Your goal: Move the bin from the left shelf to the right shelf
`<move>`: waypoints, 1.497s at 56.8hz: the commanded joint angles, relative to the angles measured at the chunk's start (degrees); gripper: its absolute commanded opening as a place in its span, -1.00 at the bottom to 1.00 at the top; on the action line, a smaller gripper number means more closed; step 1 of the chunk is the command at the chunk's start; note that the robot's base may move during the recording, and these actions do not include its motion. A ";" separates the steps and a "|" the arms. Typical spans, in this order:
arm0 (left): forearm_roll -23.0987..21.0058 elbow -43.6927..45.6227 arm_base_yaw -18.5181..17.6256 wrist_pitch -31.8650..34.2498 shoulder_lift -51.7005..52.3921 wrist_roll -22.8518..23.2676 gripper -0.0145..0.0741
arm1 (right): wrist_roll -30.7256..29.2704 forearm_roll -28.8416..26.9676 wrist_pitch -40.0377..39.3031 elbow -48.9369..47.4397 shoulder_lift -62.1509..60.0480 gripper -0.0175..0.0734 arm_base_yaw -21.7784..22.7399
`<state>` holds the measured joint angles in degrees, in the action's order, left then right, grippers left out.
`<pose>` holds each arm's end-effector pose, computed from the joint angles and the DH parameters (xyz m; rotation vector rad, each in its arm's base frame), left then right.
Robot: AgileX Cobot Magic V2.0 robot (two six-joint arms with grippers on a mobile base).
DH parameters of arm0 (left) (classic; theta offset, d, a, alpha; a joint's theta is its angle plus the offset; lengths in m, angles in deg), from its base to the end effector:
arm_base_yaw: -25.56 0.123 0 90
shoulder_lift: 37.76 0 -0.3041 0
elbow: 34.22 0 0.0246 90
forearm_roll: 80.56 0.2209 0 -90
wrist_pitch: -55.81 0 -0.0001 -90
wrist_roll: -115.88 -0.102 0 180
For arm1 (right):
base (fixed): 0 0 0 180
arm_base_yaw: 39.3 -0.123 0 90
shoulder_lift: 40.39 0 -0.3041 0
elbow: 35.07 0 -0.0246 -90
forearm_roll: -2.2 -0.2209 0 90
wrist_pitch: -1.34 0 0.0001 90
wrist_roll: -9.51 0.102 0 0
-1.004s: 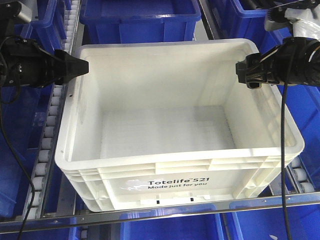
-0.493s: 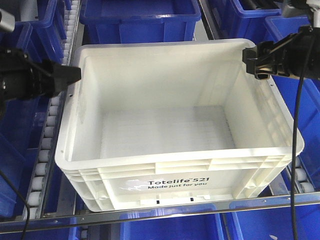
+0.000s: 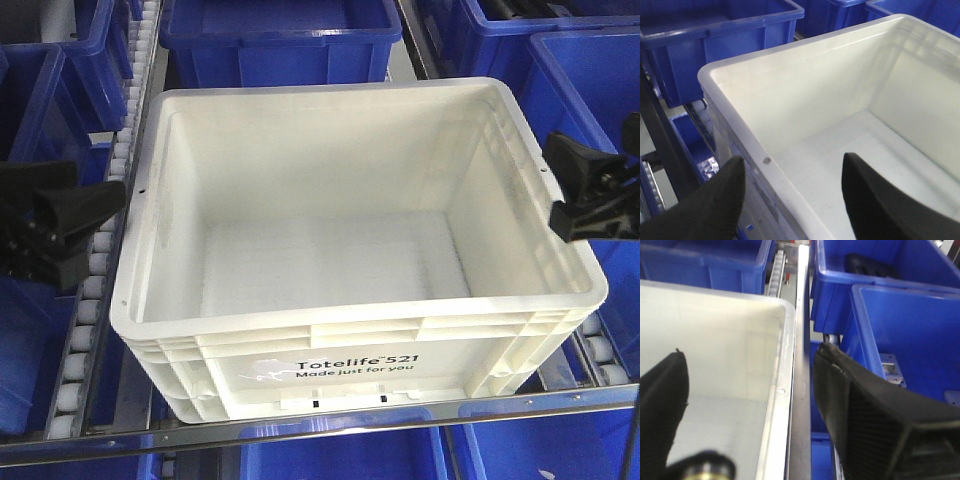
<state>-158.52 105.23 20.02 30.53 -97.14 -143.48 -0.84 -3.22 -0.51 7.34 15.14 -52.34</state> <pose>0.1513 -0.0576 0.3460 0.4299 1.7874 -0.4317 0.1476 0.0339 0.3566 -0.2599 1.6580 0.1041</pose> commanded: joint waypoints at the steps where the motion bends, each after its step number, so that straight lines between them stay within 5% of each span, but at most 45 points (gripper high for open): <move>1: -6.67 -1.76 -0.31 0.88 3.54 -4.64 0.25 | -1.00 0.50 -5.15 0.53 -3.54 0.44 -0.16; 11: -12.81 -9.49 -0.31 1.07 10.59 -10.72 0.25 | -1.00 0.45 -6.40 6.57 -11.57 0.44 -0.16; 33: -12.93 -20.55 -0.31 2.07 22.23 -11.57 0.25 | -0.63 0.32 -4.92 16.75 -26.11 0.44 -0.16; 41: -13.04 -21.18 -0.31 5.25 23.94 -11.87 0.25 | -0.76 0.32 -3.04 18.32 -27.03 0.44 -0.16; 66: -22.92 -21.18 -0.31 7.75 23.94 -19.48 0.25 | -0.76 0.16 -3.83 18.74 -27.03 0.44 -0.16; 85: -22.86 -21.18 -0.31 3.28 23.88 -19.64 0.25 | -0.76 0.16 -4.59 18.74 -27.03 0.44 -0.16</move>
<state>-178.66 82.58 20.02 36.69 -73.01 -162.85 -0.98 -3.22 -0.23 27.71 -12.16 -52.34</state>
